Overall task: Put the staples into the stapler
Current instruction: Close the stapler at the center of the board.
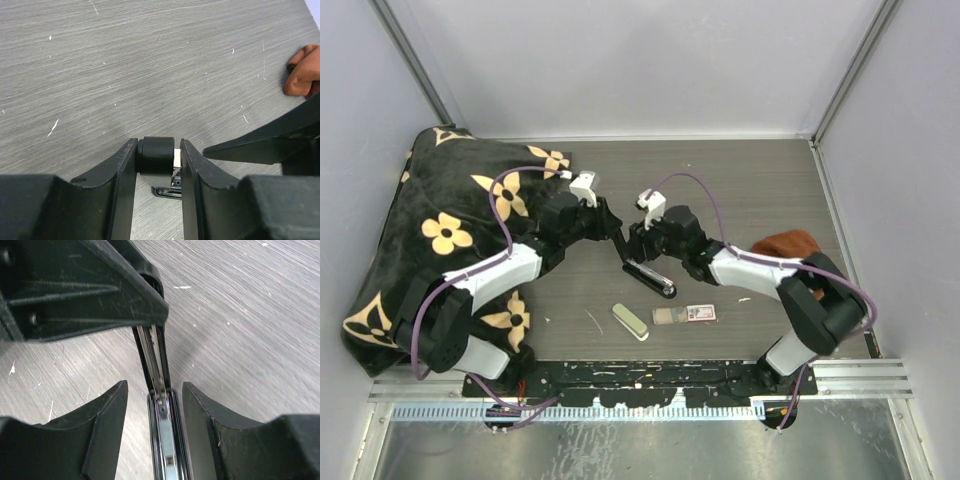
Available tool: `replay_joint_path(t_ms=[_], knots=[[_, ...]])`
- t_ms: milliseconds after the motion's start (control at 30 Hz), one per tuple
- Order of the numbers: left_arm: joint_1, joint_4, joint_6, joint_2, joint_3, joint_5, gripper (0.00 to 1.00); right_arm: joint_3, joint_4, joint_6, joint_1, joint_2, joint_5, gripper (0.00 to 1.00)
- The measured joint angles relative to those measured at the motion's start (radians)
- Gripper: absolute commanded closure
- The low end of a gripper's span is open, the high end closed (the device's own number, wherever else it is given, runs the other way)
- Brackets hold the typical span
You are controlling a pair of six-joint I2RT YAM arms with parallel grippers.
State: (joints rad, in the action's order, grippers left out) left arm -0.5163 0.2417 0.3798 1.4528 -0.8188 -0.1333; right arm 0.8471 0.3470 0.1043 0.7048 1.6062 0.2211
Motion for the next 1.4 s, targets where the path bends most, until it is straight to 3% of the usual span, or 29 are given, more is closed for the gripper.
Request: replay_joint_path(t_ms=[267, 367, 667, 833, 1100, 1400], knots=[[-0.107, -0.029, -0.116, -0.046, 0.002, 0.115, 0.98, -0.182, -0.111, 0.062, 0.0, -0.267, -0.11, 0.42], [-0.157, -0.032, -0.163, -0.053, 0.002, 0.174, 0.98, -0.231, -0.161, 0.101, 0.0, -0.341, -0.134, 0.34], [-0.278, -0.046, -0.272, -0.052, -0.012, 0.319, 0.98, -0.444, -0.171, 0.159, 0.0, -0.496, -0.118, 0.34], [-0.33, -0.055, -0.317, -0.045, -0.021, 0.38, 0.98, -0.505, -0.145, 0.171, 0.001, -0.5, -0.119, 0.44], [-0.415, -0.056, -0.377, -0.011, -0.044, 0.484, 0.99, -0.515, -0.093, 0.179, 0.011, -0.453, -0.134, 0.49], [-0.515, -0.067, -0.441, 0.053, -0.087, 0.605, 0.99, -0.514, -0.063, 0.189, 0.014, -0.414, -0.154, 0.64]])
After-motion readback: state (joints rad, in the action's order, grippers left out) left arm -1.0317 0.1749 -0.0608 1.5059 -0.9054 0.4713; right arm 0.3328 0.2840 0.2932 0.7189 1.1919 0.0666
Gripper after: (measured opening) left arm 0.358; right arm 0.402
